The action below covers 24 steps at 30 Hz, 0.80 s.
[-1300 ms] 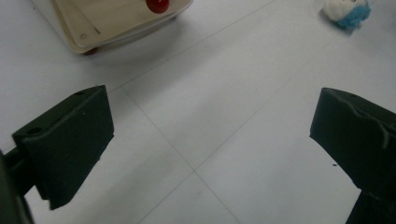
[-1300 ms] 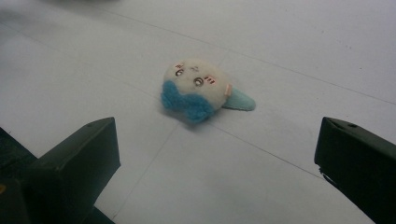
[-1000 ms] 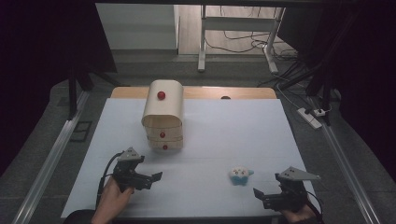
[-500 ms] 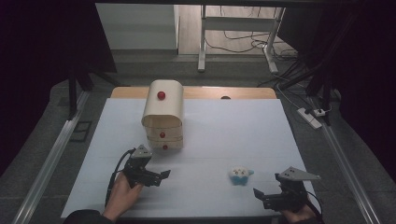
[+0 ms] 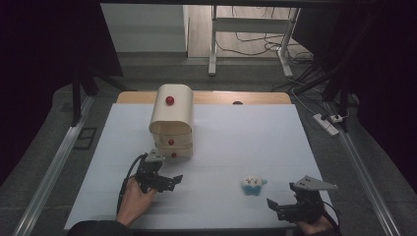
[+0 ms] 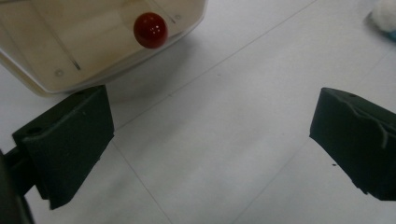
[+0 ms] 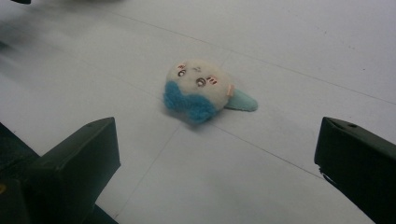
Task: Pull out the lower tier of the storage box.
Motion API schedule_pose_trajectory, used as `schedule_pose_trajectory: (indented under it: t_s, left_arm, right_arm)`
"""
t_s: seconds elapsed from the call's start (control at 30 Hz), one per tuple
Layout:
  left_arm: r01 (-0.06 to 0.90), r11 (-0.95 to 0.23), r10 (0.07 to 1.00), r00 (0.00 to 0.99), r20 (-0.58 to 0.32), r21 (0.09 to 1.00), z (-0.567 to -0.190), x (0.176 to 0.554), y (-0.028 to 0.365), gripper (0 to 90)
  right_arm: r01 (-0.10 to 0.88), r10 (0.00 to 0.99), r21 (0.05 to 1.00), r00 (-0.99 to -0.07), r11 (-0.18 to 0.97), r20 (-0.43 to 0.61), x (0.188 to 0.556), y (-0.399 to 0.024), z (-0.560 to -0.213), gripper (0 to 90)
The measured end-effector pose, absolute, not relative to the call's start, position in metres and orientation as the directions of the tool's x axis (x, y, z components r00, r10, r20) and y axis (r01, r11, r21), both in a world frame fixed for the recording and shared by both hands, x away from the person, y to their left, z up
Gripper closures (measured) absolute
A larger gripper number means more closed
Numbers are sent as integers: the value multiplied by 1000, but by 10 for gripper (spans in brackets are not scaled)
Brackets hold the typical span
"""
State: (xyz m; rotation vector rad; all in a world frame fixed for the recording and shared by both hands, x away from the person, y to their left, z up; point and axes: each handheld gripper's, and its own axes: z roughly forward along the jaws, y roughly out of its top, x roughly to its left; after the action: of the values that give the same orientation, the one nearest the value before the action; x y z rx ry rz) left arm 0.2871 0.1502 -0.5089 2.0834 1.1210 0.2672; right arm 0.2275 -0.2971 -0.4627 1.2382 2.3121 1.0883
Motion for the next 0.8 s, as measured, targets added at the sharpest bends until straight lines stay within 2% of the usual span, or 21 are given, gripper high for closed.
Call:
schedule_pose_trajectory:
  t_s: [0.2,0.3,0.33,0.4,0.47,0.5,0.7,0.8]
  left_arm:
    - [628,-347,783,603,-153,697,-510,292,146,6]
    - [636,-353,806,579,-121,686,-511,294,143,49]
    - [637,-351,813,570,-113,686,-511,294,143,114]
    - [646,-331,826,551,-119,688,-511,296,144,146]
    - [647,-322,832,542,-119,692,-511,297,146,270]
    - [646,-320,836,537,-116,693,-511,297,146,270]
    - [647,-292,872,483,-81,705,-510,300,145,503]
    - [644,-289,878,474,-73,708,-510,301,144,541]
  right_arm:
    - [580,807,740,-585,341,86,228,-297,-463,0]
    - [581,806,740,-585,338,91,228,-297,-463,0]
    - [583,806,740,-584,336,93,228,-297,-463,0]
    - [582,806,740,-584,336,94,228,-297,-463,0]
    - [582,806,741,-585,336,94,228,-297,-463,0]
    - [582,806,741,-585,336,94,228,-297,-463,0]
    - [581,805,742,-586,334,97,228,-298,-463,0]
    - [582,804,742,-587,334,98,228,-298,-463,0]
